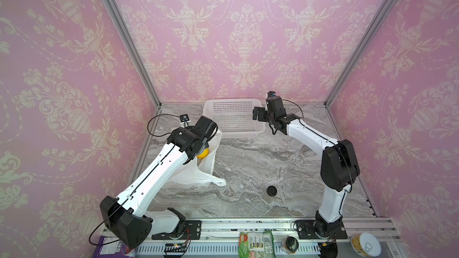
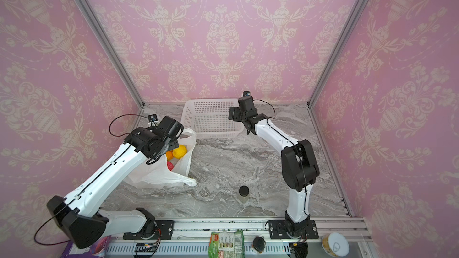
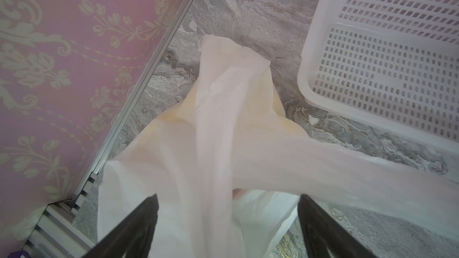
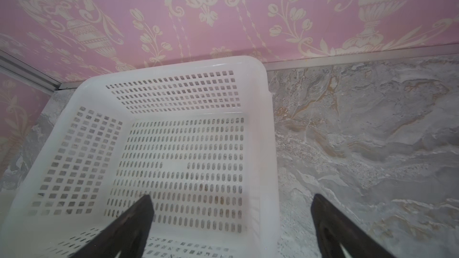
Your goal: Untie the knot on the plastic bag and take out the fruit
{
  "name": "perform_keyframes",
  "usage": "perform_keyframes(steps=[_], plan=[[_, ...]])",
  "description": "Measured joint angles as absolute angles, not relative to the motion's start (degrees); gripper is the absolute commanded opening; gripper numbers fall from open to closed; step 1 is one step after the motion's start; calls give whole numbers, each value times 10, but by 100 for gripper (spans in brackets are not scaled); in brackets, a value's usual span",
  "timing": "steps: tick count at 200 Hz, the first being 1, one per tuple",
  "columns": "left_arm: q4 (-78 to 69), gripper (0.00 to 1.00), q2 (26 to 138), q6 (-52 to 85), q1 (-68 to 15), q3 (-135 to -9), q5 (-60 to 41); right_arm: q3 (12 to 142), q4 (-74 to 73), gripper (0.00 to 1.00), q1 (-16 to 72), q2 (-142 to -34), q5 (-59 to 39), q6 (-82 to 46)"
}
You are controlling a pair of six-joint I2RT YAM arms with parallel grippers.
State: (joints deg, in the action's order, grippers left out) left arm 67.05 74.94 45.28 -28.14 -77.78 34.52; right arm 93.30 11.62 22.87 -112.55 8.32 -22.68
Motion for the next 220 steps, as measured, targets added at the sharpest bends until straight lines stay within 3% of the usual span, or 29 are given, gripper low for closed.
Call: perform_keyframes(steps=[9, 19, 27, 36, 54, 101, 123, 169, 220], plan=[[663, 73, 748, 436, -266, -767, 343, 976, 139, 100, 222, -1160, 78, -227], [651, 45, 747, 420, -246, -753, 331, 1025, 166, 100, 213, -1202, 65, -227], [639, 30, 747, 405, -232, -744, 318, 1059, 185, 99, 208, -1231, 57, -228], [625, 19, 747, 391, -219, -736, 303, 1094, 206, 93, 201, -1261, 44, -228], [587, 0, 746, 357, -213, -726, 270, 1150, 243, 74, 187, -1311, 21, -234], [476, 0, 709, 287, -212, -716, 177, 1165, 281, 15, 173, -1329, -1, -248], [404, 0, 669, 256, -212, -694, 125, 1080, 235, 0, 169, -1281, -14, -275], [316, 0, 702, 185, -245, -720, 36, 788, 145, 0, 113, -1083, 5, -337], [255, 0, 806, 56, -311, -824, -4, 529, 94, 0, 96, -856, 121, -431]])
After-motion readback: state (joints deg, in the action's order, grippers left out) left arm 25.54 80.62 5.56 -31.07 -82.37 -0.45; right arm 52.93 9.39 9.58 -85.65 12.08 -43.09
